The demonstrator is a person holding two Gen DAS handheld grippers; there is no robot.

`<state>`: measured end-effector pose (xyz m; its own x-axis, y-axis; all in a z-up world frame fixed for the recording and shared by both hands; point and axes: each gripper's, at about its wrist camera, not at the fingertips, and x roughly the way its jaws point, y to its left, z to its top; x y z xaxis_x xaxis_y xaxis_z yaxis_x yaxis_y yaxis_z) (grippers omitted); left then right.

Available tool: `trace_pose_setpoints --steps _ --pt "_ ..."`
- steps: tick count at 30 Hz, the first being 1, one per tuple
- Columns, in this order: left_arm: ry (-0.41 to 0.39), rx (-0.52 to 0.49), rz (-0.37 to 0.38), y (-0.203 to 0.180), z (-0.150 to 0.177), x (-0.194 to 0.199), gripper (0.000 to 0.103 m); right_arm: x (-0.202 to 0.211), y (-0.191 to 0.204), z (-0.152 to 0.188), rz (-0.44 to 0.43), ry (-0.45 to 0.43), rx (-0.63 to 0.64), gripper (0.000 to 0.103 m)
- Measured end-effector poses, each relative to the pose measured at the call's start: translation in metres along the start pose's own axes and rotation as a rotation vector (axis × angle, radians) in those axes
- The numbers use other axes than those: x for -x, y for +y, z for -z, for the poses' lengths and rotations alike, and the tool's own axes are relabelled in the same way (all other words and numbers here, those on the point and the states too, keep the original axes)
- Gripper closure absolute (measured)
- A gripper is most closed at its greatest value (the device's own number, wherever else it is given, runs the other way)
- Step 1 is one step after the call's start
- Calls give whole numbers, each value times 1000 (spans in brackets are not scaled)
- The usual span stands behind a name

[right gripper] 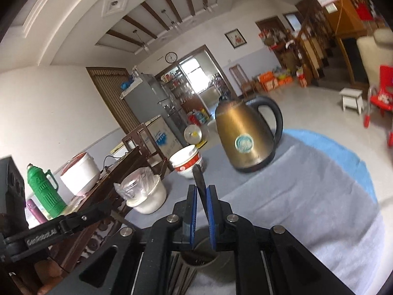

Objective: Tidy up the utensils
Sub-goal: 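Lift the chopstick with the right tool and drop it into the grey holder, then open the right tool and bring it back to the chopsticks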

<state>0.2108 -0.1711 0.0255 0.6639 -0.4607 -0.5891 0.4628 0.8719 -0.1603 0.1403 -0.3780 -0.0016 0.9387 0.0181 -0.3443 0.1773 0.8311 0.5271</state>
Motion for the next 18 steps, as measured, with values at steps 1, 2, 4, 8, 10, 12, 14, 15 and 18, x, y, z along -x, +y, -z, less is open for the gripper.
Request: trace_pose_setpoints --steps 1,2,4,8,10,12,14,15,18 --pt "-1 1 -6 2 3 2 53 0 0 3 -1 3 -8 92" --pt "-1 4 -10 5 7 5 53 2 -1 6 -2 6 -11 92" --pt "1 15 -20 12 15 10 51 8 -2 13 -7 7 -11 92" --pt "20 57 -53 30 34 17 47 16 -3 21 -11 0 -5 92" --pt "35 70 -76 40 44 20 46 20 -4 25 -11 1 -3 92" --pt "54 78 -104 50 52 20 46 23 -3 28 -16 7 -5 92" --pt "74 99 -118 61 60 22 46 27 -3 31 -22 11 5 92" --pt "85 110 -126 67 65 23 46 31 -3 35 -20 14 19 92" --pt "107 122 -147 80 79 26 46 37 -2 44 -35 30 44 92"
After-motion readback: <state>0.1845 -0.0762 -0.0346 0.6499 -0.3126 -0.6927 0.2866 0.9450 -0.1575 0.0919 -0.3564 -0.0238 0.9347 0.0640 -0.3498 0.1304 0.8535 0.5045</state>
